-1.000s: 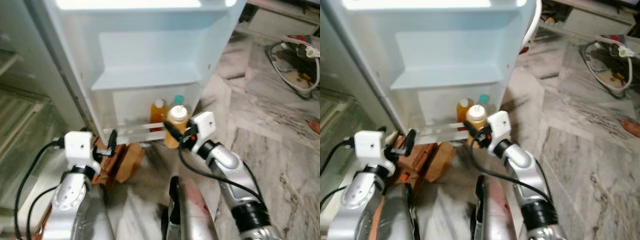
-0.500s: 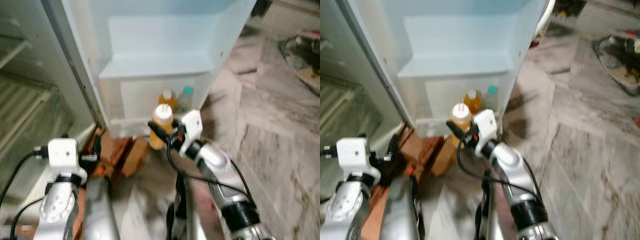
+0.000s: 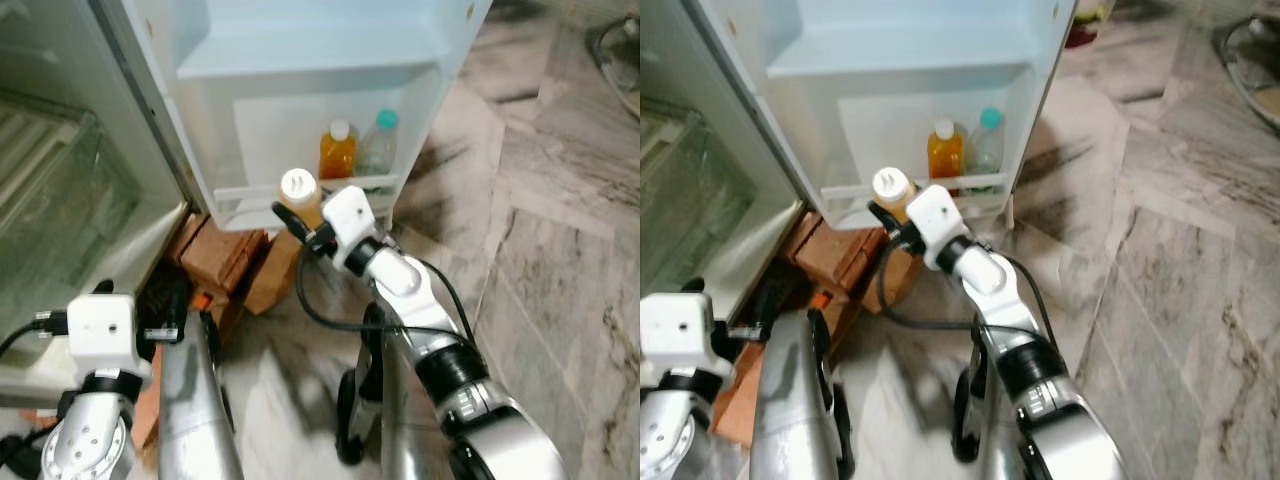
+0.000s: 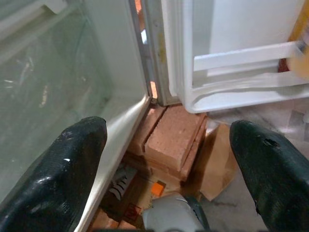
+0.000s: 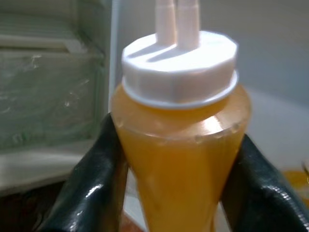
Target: Restocking fridge
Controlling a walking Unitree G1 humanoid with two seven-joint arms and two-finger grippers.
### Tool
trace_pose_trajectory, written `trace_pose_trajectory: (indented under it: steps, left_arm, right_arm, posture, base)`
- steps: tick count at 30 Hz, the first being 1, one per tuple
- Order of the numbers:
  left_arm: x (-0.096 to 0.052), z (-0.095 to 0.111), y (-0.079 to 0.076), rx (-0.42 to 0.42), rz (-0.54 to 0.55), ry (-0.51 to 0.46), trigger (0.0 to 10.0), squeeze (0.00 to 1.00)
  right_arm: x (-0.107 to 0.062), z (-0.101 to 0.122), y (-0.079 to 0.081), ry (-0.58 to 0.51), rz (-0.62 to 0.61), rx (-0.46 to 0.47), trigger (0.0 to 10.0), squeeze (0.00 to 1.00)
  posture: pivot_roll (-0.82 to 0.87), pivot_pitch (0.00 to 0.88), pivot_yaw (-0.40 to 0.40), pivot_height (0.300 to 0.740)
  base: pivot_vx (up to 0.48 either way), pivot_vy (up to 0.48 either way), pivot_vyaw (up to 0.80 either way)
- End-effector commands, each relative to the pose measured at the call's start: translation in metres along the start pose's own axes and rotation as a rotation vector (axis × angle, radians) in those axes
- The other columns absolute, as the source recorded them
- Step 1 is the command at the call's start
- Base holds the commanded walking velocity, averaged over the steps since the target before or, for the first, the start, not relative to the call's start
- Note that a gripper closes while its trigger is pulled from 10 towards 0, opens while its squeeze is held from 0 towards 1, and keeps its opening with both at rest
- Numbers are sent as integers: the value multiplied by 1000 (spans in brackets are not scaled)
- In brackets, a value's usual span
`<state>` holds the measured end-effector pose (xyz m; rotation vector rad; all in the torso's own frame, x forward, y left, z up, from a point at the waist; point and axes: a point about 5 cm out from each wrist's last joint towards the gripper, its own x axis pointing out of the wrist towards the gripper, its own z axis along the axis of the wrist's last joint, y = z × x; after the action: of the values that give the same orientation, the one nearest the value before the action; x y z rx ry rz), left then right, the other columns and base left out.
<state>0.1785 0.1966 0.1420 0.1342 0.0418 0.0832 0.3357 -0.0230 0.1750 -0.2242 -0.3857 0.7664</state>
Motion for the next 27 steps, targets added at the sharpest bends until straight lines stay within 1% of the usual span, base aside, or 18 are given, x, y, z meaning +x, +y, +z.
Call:
trace_pose_trajectory:
  steps: [1,2,3,5,6,9,11,14,17,20,21,25,27]
  left_arm:
    - [-4,4,0,11,-5,7,10000,0]
    - [-6,6,1,12,-6,6,10000,0]
    - [-9,9,1,13,-6,9,10000,0]
    - [-12,10,1,12,-6,15,10000,0]
    - [-17,13,1,12,-6,19,10000,0]
    - [-23,14,1,11,-9,37,10000,0]
    - [-26,15,2,12,-9,44,10000,0]
    - [-28,17,2,12,-9,51,10000,0]
    - [-30,19,3,13,-7,53,10000,0]
    - [-32,20,3,11,-7,66,10000,0]
    - [-33,20,3,10,-7,69,10000,0]
    - [-34,21,1,3,-13,79,10000,0]
    - [-35,21,-1,2,-19,84,10000,0]
  right_arm:
    - [7,3,0,-24,-3,-46,10000,0]
    - [13,7,-1,-38,-8,-76,10000,0]
    - [21,12,-3,-62,-22,-134,10000,0]
    - [27,19,-5,-96,-38,-193,10000,0]
    - [30,24,-5,-129,-44,-239,10000,0]
    - [42,39,-9,-176,-81,-350,10000,0]
    - [45,41,-13,-178,-106,-363,10000,0]
    - [46,38,-14,-162,-120,-367,10000,0]
    - [44,36,-16,-170,-146,-438,10000,0]
    - [43,32,-17,-167,-202,-538,10000,0]
    - [43,31,-18,-163,-216,-553,10000,0]
    - [39,24,-23,-124,-259,-557,10000,0]
    - [37,19,-26,-89,-282,-520,10000,0]
  posture:
    - [263,396,-69,478]
    - [273,407,-71,478]
    - [275,410,-72,478]
    - [286,421,-73,478]
    - [295,432,-74,478]
    - [309,454,-74,478]
    - [317,461,-74,478]
    - [322,464,-73,478]
    - [336,477,-68,478]
    - [338,485,-63,478]
    - [338,486,-62,478]
    - [346,488,-57,478]
    - [349,490,-55,478]
  base:
    - [0,0,0]
    - [0,0,0]
    - [0,0,0]
    - [0,0,0]
    - [0,0,0]
    - [0,0,0]
    - [0,0,0]
    - [0,0,0]
    - [0,0,0]
    - [0,0,0]
    - [0,0,0]
    - [0,0,0]
    - [0,0,0]
